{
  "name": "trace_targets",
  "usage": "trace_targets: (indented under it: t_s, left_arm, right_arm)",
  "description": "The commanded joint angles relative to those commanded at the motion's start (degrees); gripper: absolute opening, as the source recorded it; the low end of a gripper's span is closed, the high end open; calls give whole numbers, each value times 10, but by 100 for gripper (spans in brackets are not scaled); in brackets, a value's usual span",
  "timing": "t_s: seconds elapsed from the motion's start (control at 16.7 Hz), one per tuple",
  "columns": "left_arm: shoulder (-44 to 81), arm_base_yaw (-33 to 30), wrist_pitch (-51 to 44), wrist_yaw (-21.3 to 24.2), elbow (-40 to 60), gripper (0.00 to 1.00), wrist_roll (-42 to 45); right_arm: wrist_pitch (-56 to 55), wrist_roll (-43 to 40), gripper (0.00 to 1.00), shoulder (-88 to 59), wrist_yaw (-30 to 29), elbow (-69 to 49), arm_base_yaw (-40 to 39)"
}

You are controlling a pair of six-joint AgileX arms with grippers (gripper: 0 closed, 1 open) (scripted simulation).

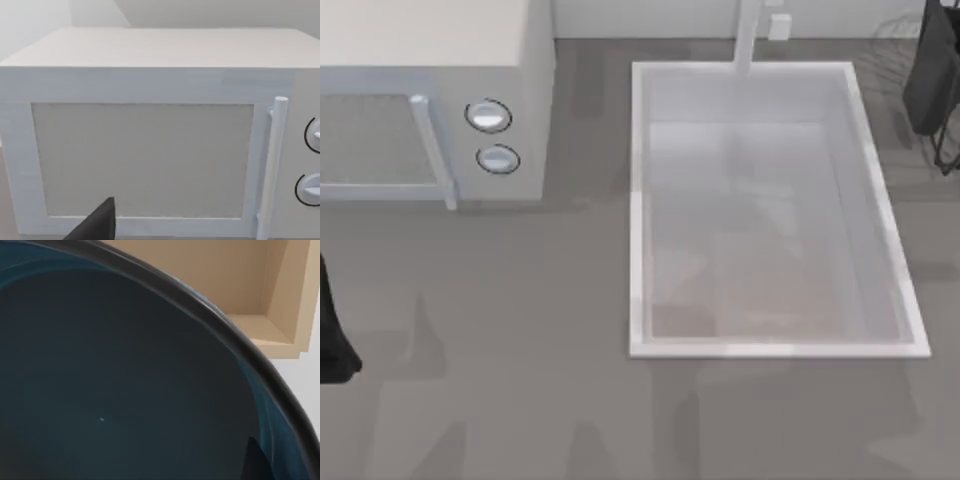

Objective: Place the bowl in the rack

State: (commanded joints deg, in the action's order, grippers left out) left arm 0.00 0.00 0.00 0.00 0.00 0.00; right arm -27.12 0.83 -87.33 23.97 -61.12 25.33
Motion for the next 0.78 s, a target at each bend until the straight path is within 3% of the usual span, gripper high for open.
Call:
trace_targets:
  t_s: [0.36, 0.72, 0.78]
  left_arm:
    - [0, 0, 0, 0, 0, 100, 0]
    - [0, 0, 0, 0, 0, 100, 0]
    - [0, 0, 0, 0, 0, 100, 0]
  right_arm:
    - [-186, 1, 0, -144, -73, 46, -70]
    - [-200, 1, 0, -156, -81, 51, -78]
    - [-200, 1, 8, -156, -81, 51, -78]
